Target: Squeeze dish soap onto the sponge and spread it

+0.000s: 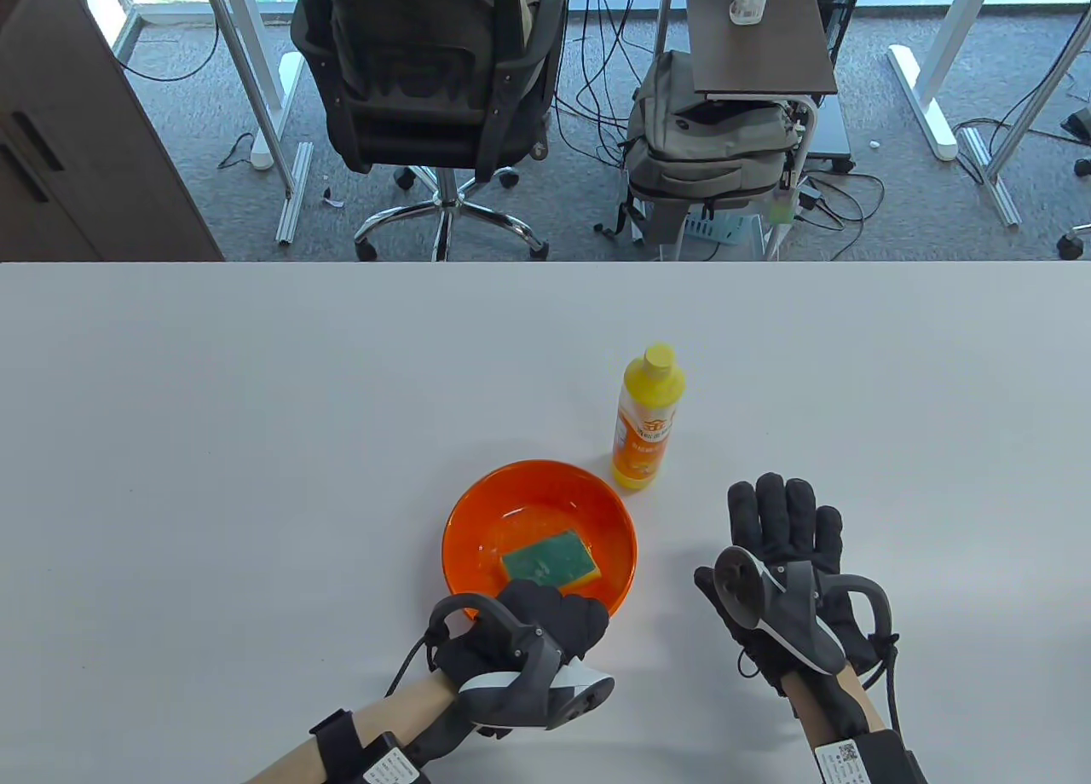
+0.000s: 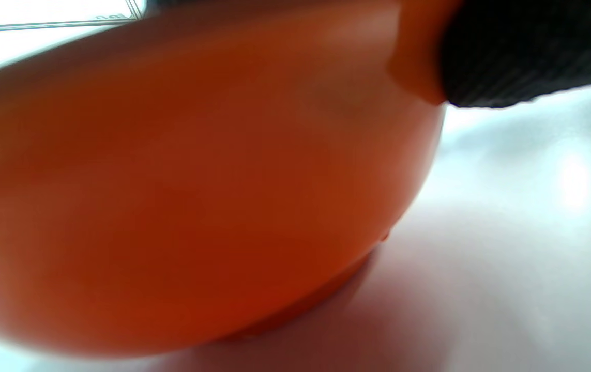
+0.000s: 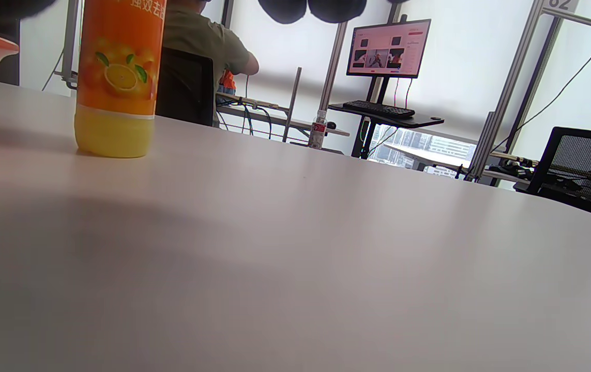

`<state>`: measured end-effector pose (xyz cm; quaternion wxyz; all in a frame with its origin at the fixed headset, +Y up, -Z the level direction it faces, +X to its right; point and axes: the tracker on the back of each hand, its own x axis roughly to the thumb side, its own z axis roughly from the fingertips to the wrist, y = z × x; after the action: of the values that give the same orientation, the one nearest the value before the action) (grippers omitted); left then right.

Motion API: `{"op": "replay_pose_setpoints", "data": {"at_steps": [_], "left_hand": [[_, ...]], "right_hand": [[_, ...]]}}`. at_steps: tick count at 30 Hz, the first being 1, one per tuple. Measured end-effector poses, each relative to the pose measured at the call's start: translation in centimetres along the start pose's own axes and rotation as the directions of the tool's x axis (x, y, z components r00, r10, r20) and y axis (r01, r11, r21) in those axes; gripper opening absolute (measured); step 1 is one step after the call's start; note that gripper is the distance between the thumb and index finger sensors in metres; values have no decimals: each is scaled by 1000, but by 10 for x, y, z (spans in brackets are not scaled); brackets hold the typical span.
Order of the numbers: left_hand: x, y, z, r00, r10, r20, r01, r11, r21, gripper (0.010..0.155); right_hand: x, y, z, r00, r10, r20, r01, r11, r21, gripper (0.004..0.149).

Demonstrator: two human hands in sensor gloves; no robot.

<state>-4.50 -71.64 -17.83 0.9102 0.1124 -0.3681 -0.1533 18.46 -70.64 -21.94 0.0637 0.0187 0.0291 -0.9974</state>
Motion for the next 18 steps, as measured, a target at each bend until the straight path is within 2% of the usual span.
{"op": "replay_pose_setpoints", "data": {"at_steps": [12,18], "left_hand": [[-5,2,0,1000,15,-19,-15,1000,-22,56],[-28,13,6,993,87,-79,-87,996,3,70]], "right_hand": [[1,0,0,1000,7,2,-7,1000,8,93],[1,0,0,1000,4,0,-4,1000,7,94]]}}
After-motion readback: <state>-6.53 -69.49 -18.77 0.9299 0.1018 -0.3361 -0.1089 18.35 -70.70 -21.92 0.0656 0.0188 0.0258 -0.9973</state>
